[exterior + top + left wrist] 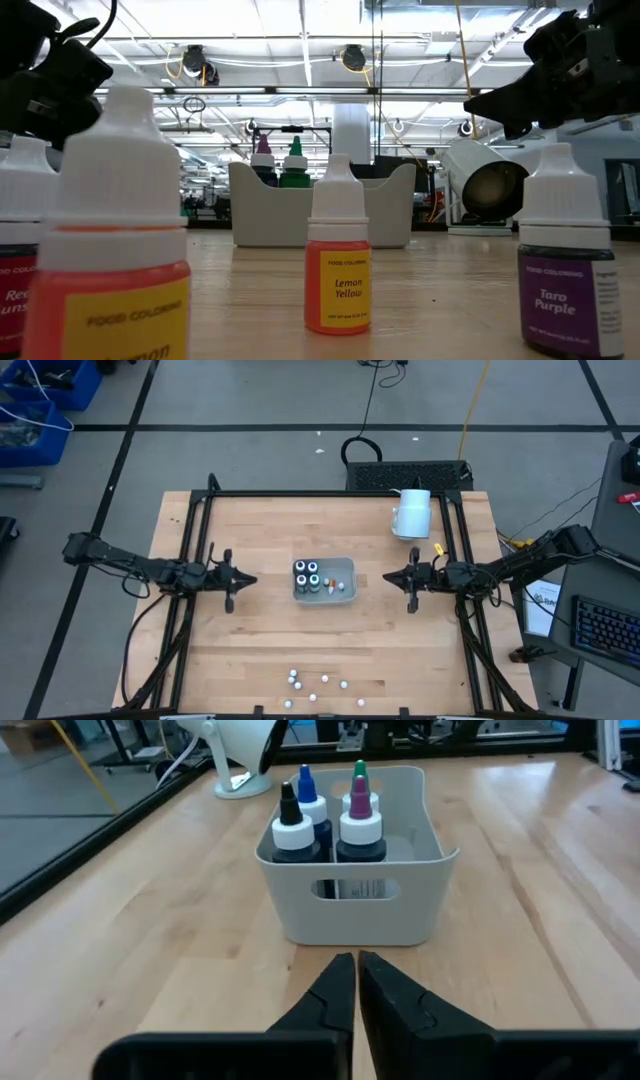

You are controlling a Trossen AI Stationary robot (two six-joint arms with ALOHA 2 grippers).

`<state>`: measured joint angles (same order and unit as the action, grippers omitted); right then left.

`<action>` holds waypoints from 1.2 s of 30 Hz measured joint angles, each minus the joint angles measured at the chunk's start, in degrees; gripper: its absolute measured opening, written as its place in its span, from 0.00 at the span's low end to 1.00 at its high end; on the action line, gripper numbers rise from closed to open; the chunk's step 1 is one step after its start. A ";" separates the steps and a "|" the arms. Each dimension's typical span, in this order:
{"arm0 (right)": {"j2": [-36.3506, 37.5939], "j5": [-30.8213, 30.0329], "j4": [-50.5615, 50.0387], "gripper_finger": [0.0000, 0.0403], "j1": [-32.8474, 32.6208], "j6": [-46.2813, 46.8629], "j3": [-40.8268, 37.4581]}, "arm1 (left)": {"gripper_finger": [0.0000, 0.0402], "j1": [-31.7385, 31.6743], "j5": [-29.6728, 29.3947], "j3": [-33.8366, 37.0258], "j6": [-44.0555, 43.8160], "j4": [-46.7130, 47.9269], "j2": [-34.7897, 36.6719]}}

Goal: Pick & Place food coloring
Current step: Put the small yellow food coloring bottle into the white bin

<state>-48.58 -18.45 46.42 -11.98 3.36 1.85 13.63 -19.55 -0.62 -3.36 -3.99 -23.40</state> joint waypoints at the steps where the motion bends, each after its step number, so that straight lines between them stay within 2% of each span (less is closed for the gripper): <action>1: 0.00 -0.84 -0.01 0.00 0.01 0.02 -0.02 | 0.08 0.00 0.15 0.00 -0.25 0.00 0.00; 6: 0.00 -1.15 -0.02 0.00 0.01 0.34 0.00 | 0.10 0.00 0.29 0.00 0.21 -0.26 0.00; 14: -0.71 -1.12 2.36 0.00 -0.04 2.91 0.07 | 0.06 0.01 -0.65 0.07 0.04 -0.73 0.02; 16: -0.55 0.72 6.66 0.00 -0.85 2.87 1.50 | 0.05 0.00 -1.50 0.04 -0.60 -0.77 0.02; 18: -0.78 3.64 4.19 0.00 -3.19 1.17 4.00 | 0.04 0.00 -1.75 0.05 -1.60 -0.81 0.02; 20: -2.18 3.68 -0.03 0.00 -6.68 -1.30 9.46 | 0.02 0.00 -1.67 0.06 -1.94 -0.81 0.02; 22: -4.36 0.62 -6.26 0.00 -9.90 -2.83 15.66 | 0.01 0.00 -1.65 0.04 -1.94 -0.79 0.06; 26: -12.39 -2.30 -25.11 0.00 -14.39 -0.86 30.31 | 0.02 0.00 -1.64 0.06 -1.96 -0.79 0.07; 36: -43.21 -4.03 -66.32 0.00 -26.41 4.59 72.63 | 0.12 0.00 -1.47 0.04 -4.70 -0.67 0.07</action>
<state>-91.78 -22.48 -19.90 -38.38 7.94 74.47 13.63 -21.02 -0.58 -8.06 -4.66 -23.33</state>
